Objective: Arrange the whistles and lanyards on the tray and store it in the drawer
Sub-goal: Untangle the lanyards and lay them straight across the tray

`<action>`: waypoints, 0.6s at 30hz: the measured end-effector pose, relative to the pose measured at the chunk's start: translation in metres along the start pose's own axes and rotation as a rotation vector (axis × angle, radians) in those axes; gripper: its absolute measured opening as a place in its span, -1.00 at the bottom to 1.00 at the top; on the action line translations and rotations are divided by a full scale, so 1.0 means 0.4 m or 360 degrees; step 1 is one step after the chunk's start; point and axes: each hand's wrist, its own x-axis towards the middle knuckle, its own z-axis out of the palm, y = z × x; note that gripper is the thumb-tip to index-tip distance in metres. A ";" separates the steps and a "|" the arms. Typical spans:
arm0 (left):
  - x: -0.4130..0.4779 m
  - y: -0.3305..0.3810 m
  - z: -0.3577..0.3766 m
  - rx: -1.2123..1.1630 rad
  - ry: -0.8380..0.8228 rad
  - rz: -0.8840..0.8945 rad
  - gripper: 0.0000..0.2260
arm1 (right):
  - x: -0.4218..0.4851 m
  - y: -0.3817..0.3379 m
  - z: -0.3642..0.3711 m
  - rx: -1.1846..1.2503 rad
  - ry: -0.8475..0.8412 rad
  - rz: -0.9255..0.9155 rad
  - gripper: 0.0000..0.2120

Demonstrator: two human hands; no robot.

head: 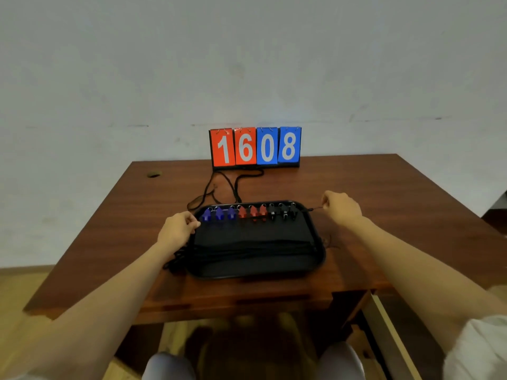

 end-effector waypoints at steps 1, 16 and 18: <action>-0.007 -0.010 0.005 0.0003 -0.0012 -0.0003 -0.87 | -0.015 0.006 0.009 -0.0013 -0.0037 0.0013 -0.82; -0.063 -0.073 0.054 0.0424 0.0000 0.0069 -0.87 | -0.115 0.031 0.071 0.0032 -0.0322 0.0128 -0.96; -0.065 -0.070 0.057 0.0518 0.0040 0.0096 -0.86 | -0.122 0.032 0.072 0.0034 -0.0337 0.0132 -0.96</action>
